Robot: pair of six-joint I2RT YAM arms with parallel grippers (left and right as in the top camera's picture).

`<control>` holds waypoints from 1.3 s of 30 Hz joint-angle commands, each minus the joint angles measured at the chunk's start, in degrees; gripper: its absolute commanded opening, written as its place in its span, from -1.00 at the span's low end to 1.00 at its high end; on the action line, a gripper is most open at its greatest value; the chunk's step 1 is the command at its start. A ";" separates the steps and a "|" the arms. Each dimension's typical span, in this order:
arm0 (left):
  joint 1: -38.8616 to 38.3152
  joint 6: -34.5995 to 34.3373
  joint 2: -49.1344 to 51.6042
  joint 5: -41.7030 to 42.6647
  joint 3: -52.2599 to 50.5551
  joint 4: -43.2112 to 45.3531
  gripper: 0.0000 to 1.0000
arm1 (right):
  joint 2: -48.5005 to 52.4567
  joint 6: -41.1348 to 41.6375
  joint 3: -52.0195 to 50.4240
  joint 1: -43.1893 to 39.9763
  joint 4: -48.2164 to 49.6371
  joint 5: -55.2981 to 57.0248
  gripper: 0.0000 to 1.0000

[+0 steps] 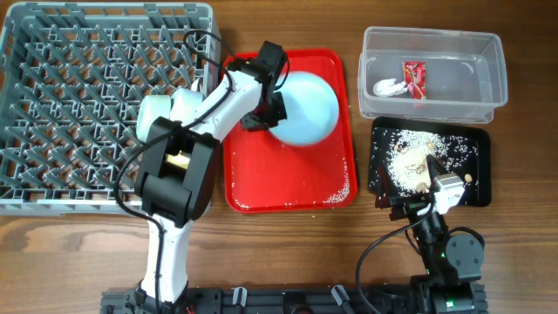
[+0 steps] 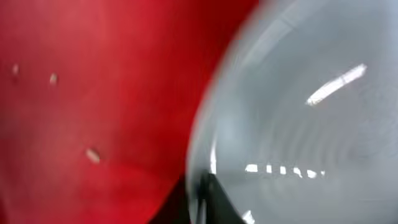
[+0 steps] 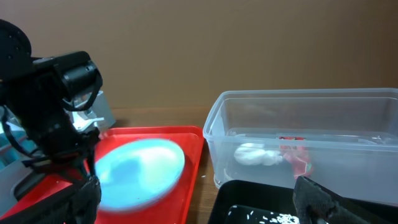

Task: Sort waste into correct bins and load items into the dishwasher rack
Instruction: 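Grasp the light-blue plate edge with the left gripper and lift it, then stand the plate upright in the rack with the left gripper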

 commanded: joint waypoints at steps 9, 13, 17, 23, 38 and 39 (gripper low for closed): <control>-1.01 3.13 -14.91 -8.92 -0.39 -13.09 0.13 | -0.35 -1.03 -0.07 -0.22 0.24 -0.72 1.00; -12.17 18.01 -13.79 0.90 -0.55 -4.76 0.19 | -0.35 -1.03 -0.07 -0.22 0.24 -0.74 0.99; -20.06 21.22 -7.54 -1.40 -1.27 1.05 0.18 | -0.35 -1.03 -0.07 -0.22 0.24 -0.72 0.99; -21.68 17.94 -0.11 -4.83 -1.27 4.66 -0.19 | -0.35 -1.03 -0.07 -0.22 0.24 -0.72 1.00; -20.83 20.48 -1.07 -14.16 2.21 0.72 -0.18 | -0.35 -1.03 -0.07 -0.22 0.24 -0.72 1.00; -20.48 20.48 0.09 -14.03 2.21 0.70 -0.23 | -0.35 -1.03 -0.07 -0.22 0.24 -0.72 0.99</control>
